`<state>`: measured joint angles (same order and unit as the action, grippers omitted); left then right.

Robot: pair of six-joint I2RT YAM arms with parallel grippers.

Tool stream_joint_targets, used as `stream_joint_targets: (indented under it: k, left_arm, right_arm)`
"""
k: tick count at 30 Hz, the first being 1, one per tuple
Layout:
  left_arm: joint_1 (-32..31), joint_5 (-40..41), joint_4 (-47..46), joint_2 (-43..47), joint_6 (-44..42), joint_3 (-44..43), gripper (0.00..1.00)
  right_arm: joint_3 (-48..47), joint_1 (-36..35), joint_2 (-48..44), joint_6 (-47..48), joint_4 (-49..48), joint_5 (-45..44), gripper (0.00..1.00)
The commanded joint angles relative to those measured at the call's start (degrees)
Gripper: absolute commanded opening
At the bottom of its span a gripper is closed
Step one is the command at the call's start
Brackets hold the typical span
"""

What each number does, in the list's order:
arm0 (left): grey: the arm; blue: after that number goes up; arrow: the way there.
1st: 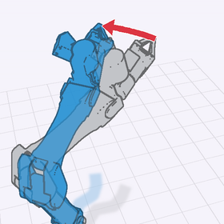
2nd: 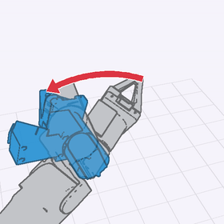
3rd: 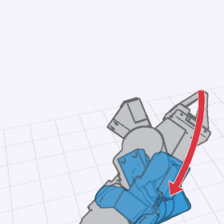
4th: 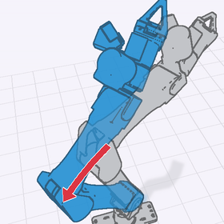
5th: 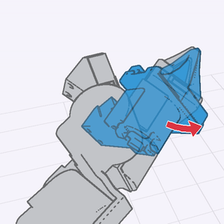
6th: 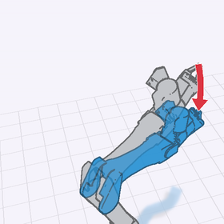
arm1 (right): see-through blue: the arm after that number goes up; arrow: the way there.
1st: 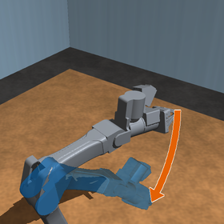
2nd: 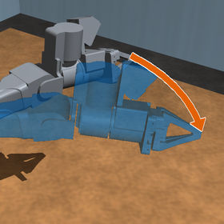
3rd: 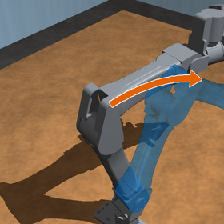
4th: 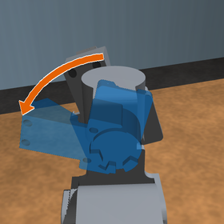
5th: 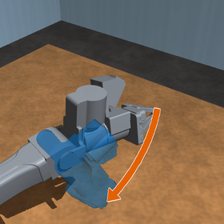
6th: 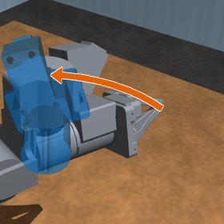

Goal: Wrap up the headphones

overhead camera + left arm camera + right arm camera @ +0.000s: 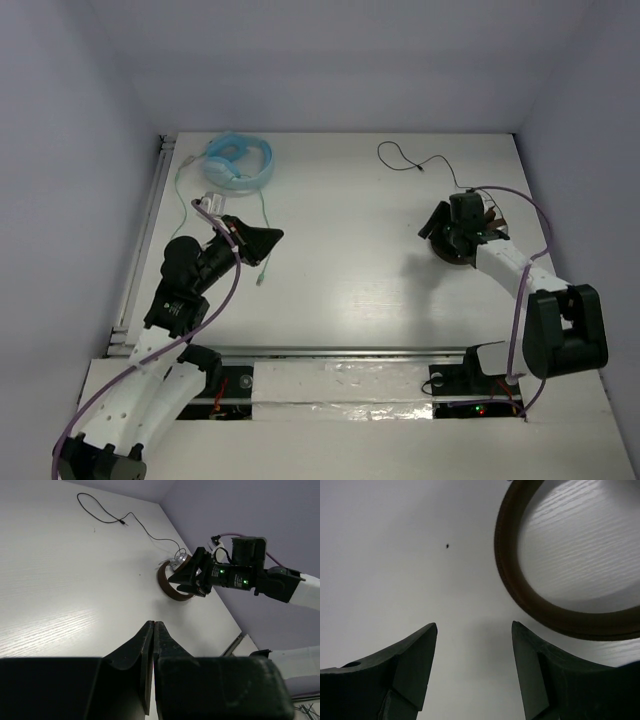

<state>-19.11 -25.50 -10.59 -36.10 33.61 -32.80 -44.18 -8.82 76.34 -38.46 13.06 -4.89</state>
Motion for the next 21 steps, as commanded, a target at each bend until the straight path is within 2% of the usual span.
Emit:
stream_joint_targets:
  k: [1, 7, 11, 13, 14, 17, 19, 21]
  left_arm:
    - [-0.3, -0.2, -3.3, 1.3, 0.8, 1.0, 0.0]
    - [-0.8, 0.6, -2.9, 1.9, 0.7, 0.9, 0.0]
    - [-0.8, 1.2, -3.2, 2.8, 0.8, 1.4, 0.0]
    - [-0.8, 1.4, -3.2, 2.6, 0.9, 1.4, 0.0]
    - [-0.8, 1.4, -3.3, 2.6, 0.9, 1.5, 0.0]
    - [-0.8, 1.4, -3.8, 2.7, 1.1, 1.7, 0.01]
    - [-0.8, 1.6, -4.0, 2.8, 1.3, 1.8, 0.01]
    - [-0.8, 1.7, -3.9, 2.9, 1.3, 1.9, 0.01]
  right_arm:
    - [-3.0, 1.3, 2.6, -0.2, -3.6, -3.7, 0.67]
    - [-9.1, 1.9, 11.1, 1.4, 0.2, -3.8, 0.66]
    - [-11.1, 1.9, 14.9, 1.9, 2.5, -2.0, 0.56]
    - [-12.3, 1.9, 16.2, 2.4, 3.5, -2.3, 0.55]
    - [-12.8, 1.9, 16.8, 2.8, 4.3, -2.3, 0.49]
    - [-13.0, 1.9, 16.8, 3.1, 4.3, 1.5, 0.34]
    - [-13.3, 1.9, 16.7, 3.2, 4.2, 7.3, 0.31]
    - [-13.8, 1.9, 16.7, 3.4, 4.7, 10.4, 0.33]
